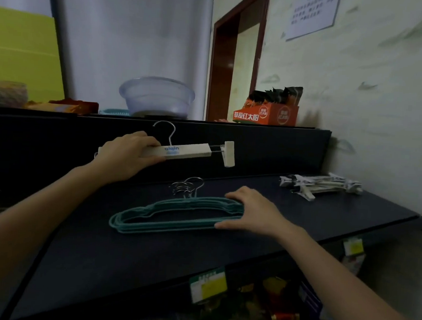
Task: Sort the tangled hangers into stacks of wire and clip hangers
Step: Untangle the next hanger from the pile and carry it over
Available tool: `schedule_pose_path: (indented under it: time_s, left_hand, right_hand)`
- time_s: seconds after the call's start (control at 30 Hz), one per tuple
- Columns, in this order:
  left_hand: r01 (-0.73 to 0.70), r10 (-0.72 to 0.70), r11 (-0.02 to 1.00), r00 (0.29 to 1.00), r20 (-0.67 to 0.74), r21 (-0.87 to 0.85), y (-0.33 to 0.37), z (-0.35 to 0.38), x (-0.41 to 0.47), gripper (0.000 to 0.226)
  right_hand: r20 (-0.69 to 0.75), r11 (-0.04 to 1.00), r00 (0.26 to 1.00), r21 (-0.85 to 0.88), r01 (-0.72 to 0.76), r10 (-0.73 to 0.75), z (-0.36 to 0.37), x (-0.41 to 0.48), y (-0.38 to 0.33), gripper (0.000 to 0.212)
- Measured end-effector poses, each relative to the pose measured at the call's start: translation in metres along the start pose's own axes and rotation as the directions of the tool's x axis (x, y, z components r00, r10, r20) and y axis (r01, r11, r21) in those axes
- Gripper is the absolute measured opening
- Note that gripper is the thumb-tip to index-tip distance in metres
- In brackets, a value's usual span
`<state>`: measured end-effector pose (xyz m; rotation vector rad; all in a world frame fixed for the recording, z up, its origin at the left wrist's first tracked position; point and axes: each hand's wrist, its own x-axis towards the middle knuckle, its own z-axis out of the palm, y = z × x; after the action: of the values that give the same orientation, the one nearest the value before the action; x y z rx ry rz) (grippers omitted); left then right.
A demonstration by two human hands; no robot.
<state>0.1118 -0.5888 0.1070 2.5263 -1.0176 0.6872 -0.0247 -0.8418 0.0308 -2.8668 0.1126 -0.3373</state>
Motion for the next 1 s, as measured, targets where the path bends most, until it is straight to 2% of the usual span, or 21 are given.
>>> schedule_pose_path:
  time_s: [0.27,0.47,0.57,0.73,1.0]
  left_hand:
    - [0.098,-0.1,0.994,0.994,0.037,0.054,0.03,0.023,0.019,0.043]
    - [0.159,-0.159,0.987,0.986,0.042,-0.001,0.084,0.058,0.039,0.04]
    - [0.14,-0.138,0.989,0.989,0.047,-0.042,0.126,0.08,0.058,0.038]
    - [0.101,-0.095,0.992,0.992,0.083,-0.069,0.205,0.121,0.1,0.039]
    - [0.0,0.011,0.998,0.988,0.157,-0.07,0.314,0.196,0.183,0.04]
  right_hand:
    - [0.138,0.984,0.976,0.071,0.16,-0.169,0.015,0.04,0.037,0.087]
    - [0.157,0.96,0.955,0.165,0.226,-0.252,-0.006,0.027,0.099,0.092]
    - [0.17,0.964,0.957,0.164,0.208,-0.235,-0.033,0.014,0.152,0.079]
    - [0.104,0.979,0.981,0.142,0.146,-0.161,-0.078,-0.006,0.248,0.047]
    - [0.023,0.981,0.999,0.191,0.043,-0.049,-0.13,-0.036,0.368,0.026]
